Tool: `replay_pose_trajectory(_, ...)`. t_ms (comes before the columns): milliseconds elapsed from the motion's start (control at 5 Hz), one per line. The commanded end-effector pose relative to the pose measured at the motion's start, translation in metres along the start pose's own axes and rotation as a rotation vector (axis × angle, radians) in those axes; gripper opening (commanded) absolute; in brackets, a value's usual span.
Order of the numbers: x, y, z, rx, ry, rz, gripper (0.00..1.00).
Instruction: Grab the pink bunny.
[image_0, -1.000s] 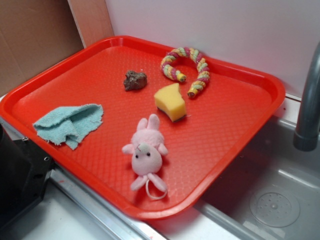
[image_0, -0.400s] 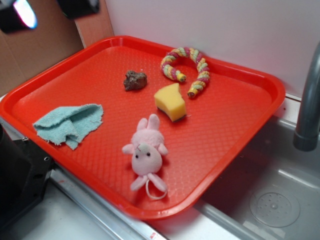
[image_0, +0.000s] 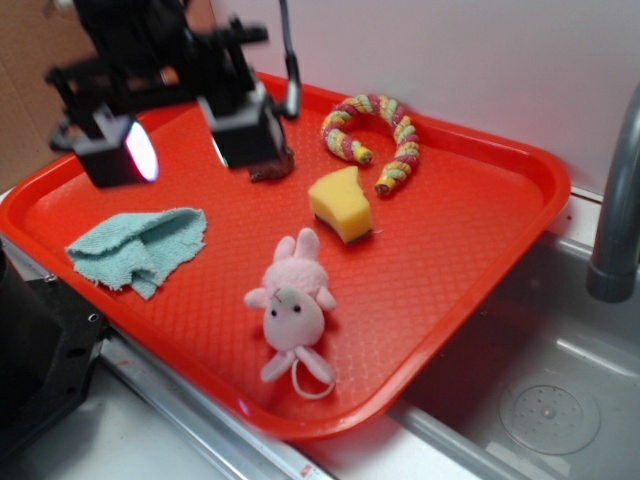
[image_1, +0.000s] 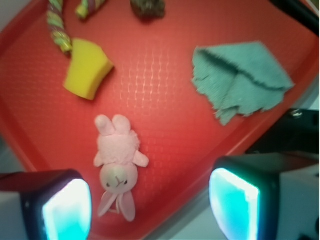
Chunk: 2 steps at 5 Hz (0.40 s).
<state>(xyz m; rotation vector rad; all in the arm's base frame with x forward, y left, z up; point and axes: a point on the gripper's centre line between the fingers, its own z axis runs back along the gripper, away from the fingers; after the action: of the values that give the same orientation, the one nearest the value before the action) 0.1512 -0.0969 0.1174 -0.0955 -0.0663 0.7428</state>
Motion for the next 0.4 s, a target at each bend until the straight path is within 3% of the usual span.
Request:
replay_pose_trajectory(0,0.005,-0.019,-0.060,0.012,0.024,0.013,1.00)
replay_pose_trajectory(200,-0.005,-0.028,-0.087,0.025,0.120,-0.034,1.00)
